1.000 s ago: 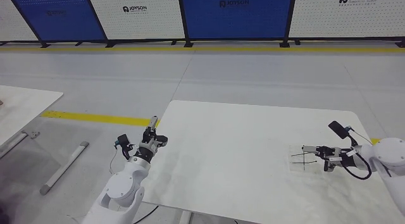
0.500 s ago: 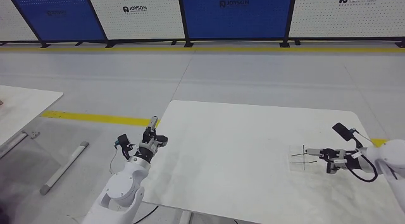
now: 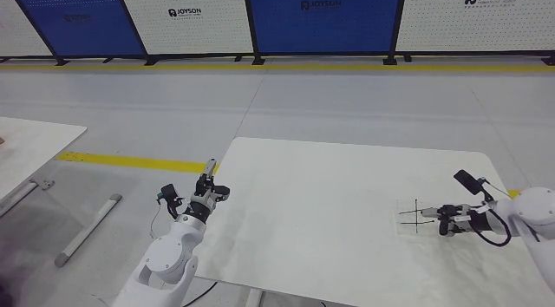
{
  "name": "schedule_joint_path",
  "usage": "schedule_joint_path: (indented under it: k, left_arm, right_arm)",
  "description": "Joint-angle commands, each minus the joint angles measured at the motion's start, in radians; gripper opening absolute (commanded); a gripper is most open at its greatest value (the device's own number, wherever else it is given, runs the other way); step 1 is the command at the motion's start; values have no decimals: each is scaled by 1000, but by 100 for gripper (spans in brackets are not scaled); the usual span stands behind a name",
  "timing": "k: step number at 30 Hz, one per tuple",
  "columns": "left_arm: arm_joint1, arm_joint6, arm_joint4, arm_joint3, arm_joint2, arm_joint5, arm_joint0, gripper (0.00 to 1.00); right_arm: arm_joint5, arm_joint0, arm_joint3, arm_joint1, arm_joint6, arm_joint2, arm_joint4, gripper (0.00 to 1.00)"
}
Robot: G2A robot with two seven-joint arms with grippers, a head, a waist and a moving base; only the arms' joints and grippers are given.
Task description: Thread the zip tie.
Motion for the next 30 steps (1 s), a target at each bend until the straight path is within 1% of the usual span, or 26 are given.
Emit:
schedule_joint_path:
  k: [1,5,6,7,8,12,17,19,20,24,26,27,29,30]
  left_arm:
    - [0,0,0,0,0,0,0,100]
    - [0,0,0,0,0,0,0,100]
    - [0,0,0,0,0,0,0,100]
    - [0,0,0,0,0,0,0,100]
    - [0,0,0,0,0,0,0,100]
    - [0,0,0,0,0,0,0,100]
    - [0,0,0,0,0,0,0,100]
    - [0,0,0,0,0,0,0,100]
    - [0,0,0,0,0,0,0,100]
    - [0,0,0,0,0,0,0,100]
    - [0,0,0,0,0,0,0,100]
    - [0,0,0,0,0,0,0,100]
    - [0,0,0,0,0,0,0,100]
    - [0,0,0,0,0,0,0,100]
  right_arm:
    - [1,4,5,-2,1,-3,0,40]
    - [3,11,12,-4,4,-8,-4,37]
    - [4,12,13,-4,4,-8,-5,35]
    - [4,12,13,-5,5,-8,-5,30]
    - [3,13,13,-5,8,-8,-5,29]
    - [14,16,12,-7,8,-14,-13,31]
    - [26,23,17,-10,13,-24,-23,28]
    - [30,26,20,-12,13,-27,-26,22]
    - [30,27,22,-12,13,-27,-27,24]
    - [32,31,30,-14,15,-30,-30,22]
    - [36,33,34,-15,13,-33,-33,22]
    - [37,34,37,-16,13,-33,-33,24]
    - [38,38,43,-18,14,-36,-34,21]
    - [38,39,46,-18,13,-38,-35,21]
